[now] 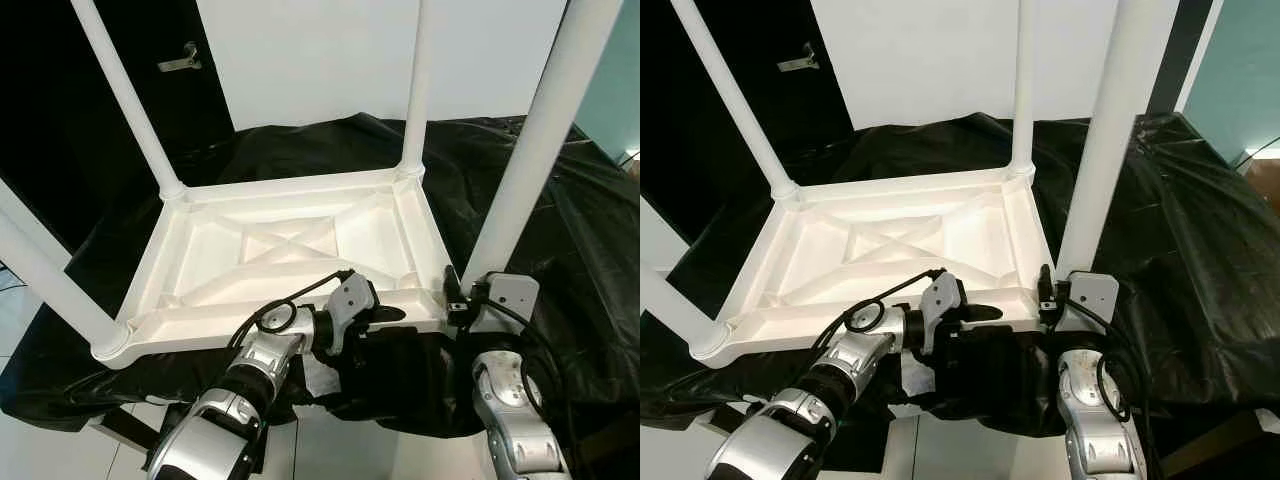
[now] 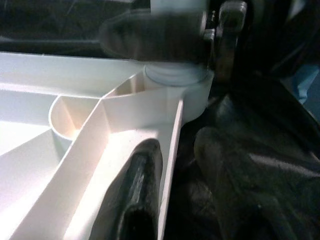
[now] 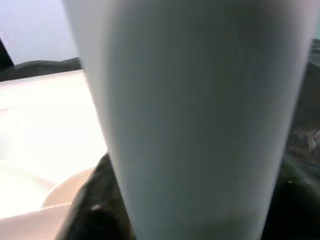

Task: Building children table

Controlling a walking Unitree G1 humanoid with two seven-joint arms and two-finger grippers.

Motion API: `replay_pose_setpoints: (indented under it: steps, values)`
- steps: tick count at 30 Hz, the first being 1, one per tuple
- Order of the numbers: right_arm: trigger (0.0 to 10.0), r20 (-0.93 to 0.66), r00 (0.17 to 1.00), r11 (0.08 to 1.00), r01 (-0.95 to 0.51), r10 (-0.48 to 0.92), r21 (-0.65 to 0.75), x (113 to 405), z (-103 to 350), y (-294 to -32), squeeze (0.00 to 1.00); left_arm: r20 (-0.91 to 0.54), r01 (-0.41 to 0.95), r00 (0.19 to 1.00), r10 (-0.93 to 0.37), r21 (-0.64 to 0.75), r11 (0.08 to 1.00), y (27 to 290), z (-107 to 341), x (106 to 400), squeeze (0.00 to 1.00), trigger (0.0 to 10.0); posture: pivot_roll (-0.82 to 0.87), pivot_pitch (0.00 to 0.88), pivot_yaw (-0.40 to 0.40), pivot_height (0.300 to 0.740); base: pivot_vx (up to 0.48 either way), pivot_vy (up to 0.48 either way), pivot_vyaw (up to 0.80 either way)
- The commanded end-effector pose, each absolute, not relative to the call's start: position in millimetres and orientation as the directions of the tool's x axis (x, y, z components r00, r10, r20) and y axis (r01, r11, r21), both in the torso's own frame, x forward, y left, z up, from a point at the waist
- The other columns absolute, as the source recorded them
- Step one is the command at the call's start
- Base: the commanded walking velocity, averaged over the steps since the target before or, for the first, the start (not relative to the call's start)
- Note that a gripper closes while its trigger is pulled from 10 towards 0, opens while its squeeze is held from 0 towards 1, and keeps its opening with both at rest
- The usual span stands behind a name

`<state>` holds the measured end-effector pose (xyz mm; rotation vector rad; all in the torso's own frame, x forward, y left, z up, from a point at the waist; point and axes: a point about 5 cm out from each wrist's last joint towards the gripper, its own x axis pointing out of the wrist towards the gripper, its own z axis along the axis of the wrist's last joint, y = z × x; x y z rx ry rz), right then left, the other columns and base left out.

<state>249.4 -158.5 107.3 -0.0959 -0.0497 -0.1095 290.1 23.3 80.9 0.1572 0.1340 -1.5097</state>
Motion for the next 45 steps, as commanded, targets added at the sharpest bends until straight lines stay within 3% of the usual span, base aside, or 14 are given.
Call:
replay_pose_setpoints:
  steps: [1, 6, 7, 11, 13, 18, 23, 24, 25, 39, 45]
  values:
    - [10.0, -0.031, 0.998, 0.994, 0.05, -0.053, -0.102, 248.3, 91.8, -149.5, 1.0, -0.291, 0.993, -0.083, -0.953, -0.101, -0.056, 23.0, 50.4, 266.9, 0.0, 10.0, -0.15, 0.0, 0.08, 0.74, 0.0, 0.0, 0.0]
    - [10.0, -0.027, 1.0, 0.986, 0.011, -0.016, -0.165, 249.6, 93.1, -150.9, 1.0, -0.29, 0.993, -0.084, -0.953, -0.102, -0.057, 22.6, 50.5, 266.9, 0.0, 10.0, -0.16, 0.0, 0.081, 0.74, 0.0, 0.0, 0.0]
    - [10.0, -0.029, 0.998, 0.977, -0.051, 0.046, -0.205, 251.6, 95.2, -151.8, 0.0, -0.291, 0.993, -0.085, -0.953, -0.103, -0.057, 22.9, 50.3, 266.9, 0.0, 10.0, -0.17, 0.0, 0.087, 0.74, 0.0, 0.0, 0.0]
    - [10.0, -0.037, 0.971, 0.914, -0.235, 0.237, -0.33, 259.0, 115.2, -167.7, 0.0, -0.297, 0.992, -0.092, -0.95, -0.106, -0.063, 23.6, 49.7, 266.7, 0.0, 10.0, -0.18, 0.0, 0.091, 0.74, 0.0, 0.0, 0.0]
    - [10.0, -0.04, 0.965, 0.899, -0.255, 0.258, -0.355, 260.0, 118.9, -171.0, 0.0, -0.298, 0.992, -0.094, -0.95, -0.106, -0.065, 23.5, 49.7, 266.7, 0.0, 10.0, -0.18, 0.0, 0.091, 0.74, 0.0, 0.0, 0.0]
    - [10.0, -0.091, 0.909, 0.867, -0.415, 0.406, -0.277, 254.9, 134.0, -183.6, 0.0, -0.3, 0.992, -0.101, -0.949, -0.106, -0.072, 21.1, 49.7, 266.3, 0.0, 10.0, -0.19, 0.0, 0.092, 0.74, 0.0, 0.0, 0.0]
    - [10.0, -0.122, 0.885, 0.836, -0.466, 0.45, -0.291, 249.5, 132.8, -185.6, 0.0, -0.302, 0.992, -0.101, -0.948, -0.105, -0.072, 21.1, 49.6, 266.6, 0.0, 10.0, -0.19, 0.0, 0.093, 0.74, 0.0, 0.0, 0.0]
    - [2.0, -0.144, 0.865, 0.812, -0.501, 0.48, -0.3, 245.2, 130.4, -185.4, 0.0, -0.305, 0.992, -0.101, -0.947, -0.103, -0.072, 21.3, 49.9, 267.2, 0.0, 10.0, -0.19, 0.0, 0.094, 0.74, 0.0, 0.0, 0.0]
    - [0.0, -0.164, 0.844, 0.785, -0.536, 0.511, -0.31, 240.6, 128.2, -185.0, 0.0, -0.307, 0.992, -0.1, -0.946, -0.102, -0.072, 21.6, 50.2, 267.9, 0.0, 10.0, -0.2, 0.0, 0.096, 0.74, 0.0, 0.0, 0.0]
    - [0.0, -0.333, 0.749, 0.697, -0.659, 0.574, -0.282, 219.8, 102.7, -182.9, 0.0, -0.309, 0.992, -0.105, -0.945, -0.099, -0.078, 20.6, 50.9, 268.4, 0.0, 10.0, -0.2, 0.0, 0.102, 0.74, 0.0, 0.0, 0.0]
    - [0.0, -0.299, 0.855, 0.822, -0.502, 0.424, -0.27, 233.7, 89.2, -165.6, 0.0, -0.306, 0.992, -0.104, -0.946, -0.105, -0.075, 21.3, 50.0, 267.6, 0.0, 10.0, -0.2, 0.0, 0.101, 0.74, 0.0, 0.0, 0.0]
